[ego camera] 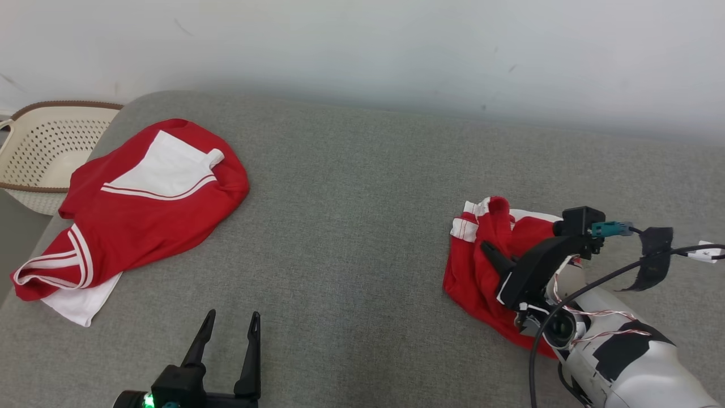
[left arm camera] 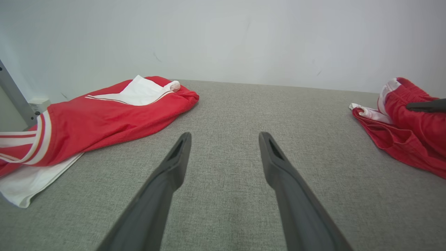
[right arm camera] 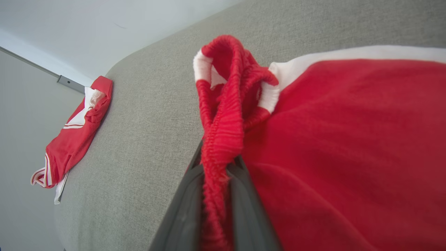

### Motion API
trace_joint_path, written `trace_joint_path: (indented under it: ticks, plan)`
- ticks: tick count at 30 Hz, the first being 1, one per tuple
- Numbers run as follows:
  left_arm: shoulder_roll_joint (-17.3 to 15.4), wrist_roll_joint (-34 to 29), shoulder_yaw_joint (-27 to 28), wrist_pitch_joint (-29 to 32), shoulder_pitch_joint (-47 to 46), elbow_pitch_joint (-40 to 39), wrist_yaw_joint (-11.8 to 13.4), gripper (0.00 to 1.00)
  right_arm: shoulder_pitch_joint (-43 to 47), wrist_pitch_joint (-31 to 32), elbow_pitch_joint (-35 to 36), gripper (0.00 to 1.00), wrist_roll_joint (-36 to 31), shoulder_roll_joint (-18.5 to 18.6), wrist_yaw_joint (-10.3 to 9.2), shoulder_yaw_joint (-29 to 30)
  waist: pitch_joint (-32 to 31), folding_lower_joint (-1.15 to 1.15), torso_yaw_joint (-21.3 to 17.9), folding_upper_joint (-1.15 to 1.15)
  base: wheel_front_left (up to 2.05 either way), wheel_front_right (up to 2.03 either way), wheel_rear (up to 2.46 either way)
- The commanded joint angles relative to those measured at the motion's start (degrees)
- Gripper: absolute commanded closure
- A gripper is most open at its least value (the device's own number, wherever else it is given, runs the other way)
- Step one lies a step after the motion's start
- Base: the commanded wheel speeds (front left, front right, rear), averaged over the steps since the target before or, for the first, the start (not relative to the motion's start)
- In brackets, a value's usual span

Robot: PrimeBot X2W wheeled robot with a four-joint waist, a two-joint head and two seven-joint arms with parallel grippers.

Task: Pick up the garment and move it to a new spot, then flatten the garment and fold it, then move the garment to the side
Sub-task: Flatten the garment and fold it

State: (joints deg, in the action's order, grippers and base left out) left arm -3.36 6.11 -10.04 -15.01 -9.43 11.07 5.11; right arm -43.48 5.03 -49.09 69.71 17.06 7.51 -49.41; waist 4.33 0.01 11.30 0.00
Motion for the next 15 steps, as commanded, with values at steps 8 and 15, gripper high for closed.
trace_joint_path:
  ticks: [8,15]
  plan:
    - [0.0,0.2,0.5,-0.2,0.5,0.6,0.4,0.00,-0.9,-2.6,0.4,0.00,0.3,0.0,-0.04,-1.8,-0.6,-0.01,-0.5,0.00,0.00,0.00,0.00]
    - [0.0,0.3,1.2,-0.2,1.6,0.3,0.4,0.00,0.8,-8.9,5.2,0.00,-0.2,3.6,-0.05,-2.6,-2.0,-0.01,-1.8,0.00,0.00,0.00,0.00]
